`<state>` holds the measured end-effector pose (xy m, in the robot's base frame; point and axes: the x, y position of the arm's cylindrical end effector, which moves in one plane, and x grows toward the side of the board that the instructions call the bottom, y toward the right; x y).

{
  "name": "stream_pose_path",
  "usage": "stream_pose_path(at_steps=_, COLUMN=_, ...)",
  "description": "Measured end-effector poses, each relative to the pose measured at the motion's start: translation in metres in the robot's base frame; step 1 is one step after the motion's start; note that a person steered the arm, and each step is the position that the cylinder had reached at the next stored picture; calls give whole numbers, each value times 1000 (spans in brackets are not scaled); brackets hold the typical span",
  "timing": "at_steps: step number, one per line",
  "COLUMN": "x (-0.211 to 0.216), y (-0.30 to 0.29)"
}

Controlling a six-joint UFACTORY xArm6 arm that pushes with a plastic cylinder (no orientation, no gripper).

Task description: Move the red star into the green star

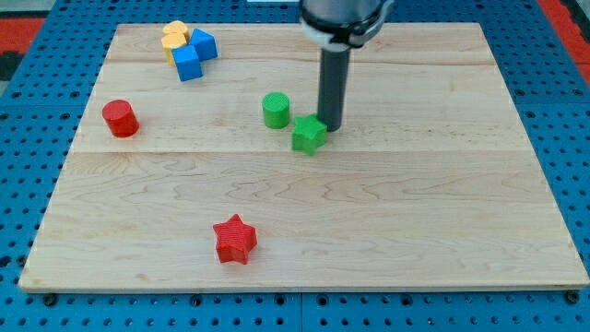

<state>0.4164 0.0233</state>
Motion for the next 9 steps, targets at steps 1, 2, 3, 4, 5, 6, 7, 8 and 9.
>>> stream_pose_path(at_steps=1, x=18, y=-15)
stream_pose_path(at_steps=2, x=15, y=5)
stream_pose_path(at_steps=3, x=39, y=-11)
stream_pose_path(at_steps=4, x=92, y=37)
stream_pose_path(at_steps=5, x=182, y=39)
stream_pose_path(at_steps=6, x=201, y=-8)
stream_pose_path(at_steps=7, x=190, y=-82)
stream_pose_path(at_steps=8, x=173, y=-134)
stream_pose_path(at_steps=9, x=160, y=-136)
